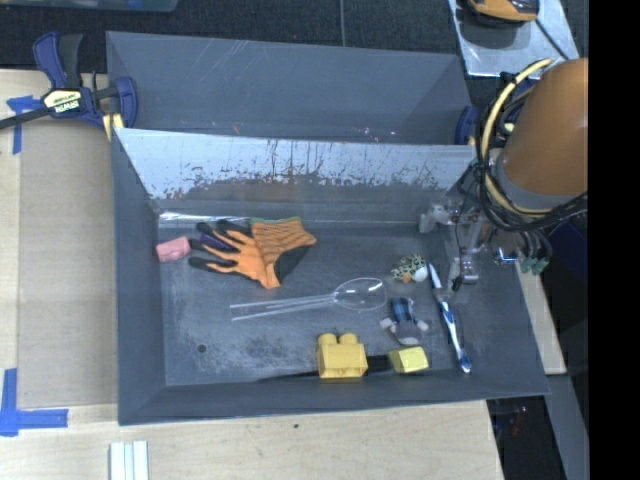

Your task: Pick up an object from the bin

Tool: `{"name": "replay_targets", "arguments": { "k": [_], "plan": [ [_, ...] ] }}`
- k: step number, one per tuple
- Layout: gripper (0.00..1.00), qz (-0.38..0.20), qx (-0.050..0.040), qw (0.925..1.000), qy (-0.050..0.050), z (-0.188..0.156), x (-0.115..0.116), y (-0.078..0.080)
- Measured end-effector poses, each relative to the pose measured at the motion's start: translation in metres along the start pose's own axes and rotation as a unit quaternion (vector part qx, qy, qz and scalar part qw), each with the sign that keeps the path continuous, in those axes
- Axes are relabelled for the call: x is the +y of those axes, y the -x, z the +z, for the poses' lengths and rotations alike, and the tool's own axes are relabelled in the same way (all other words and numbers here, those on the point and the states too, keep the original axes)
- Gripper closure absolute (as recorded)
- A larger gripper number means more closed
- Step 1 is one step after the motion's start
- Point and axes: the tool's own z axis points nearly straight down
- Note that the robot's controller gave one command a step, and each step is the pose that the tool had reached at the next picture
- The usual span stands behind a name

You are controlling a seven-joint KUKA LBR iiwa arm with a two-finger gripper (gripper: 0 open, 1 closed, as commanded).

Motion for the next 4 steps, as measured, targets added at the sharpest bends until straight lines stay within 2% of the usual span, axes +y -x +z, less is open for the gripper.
{"name": "replay_targets", "arguments": {
  "k": [1,2,3,4],
  "plan": [
    [0.0,-0.001,-0.0035,1.0,0.0,-0.003,0.0,0.002],
    [0.0,0.067,-0.0057,0.9977,0.0,0.08,0.05,0.019],
    [0.0,-0.081,-0.0083,0.9967,-0.003,0.084,0.083,0.047],
    [0.0,0.011,-0.0056,0.9999,-0.001,0.101,0.103,0.04]
  ]
}}
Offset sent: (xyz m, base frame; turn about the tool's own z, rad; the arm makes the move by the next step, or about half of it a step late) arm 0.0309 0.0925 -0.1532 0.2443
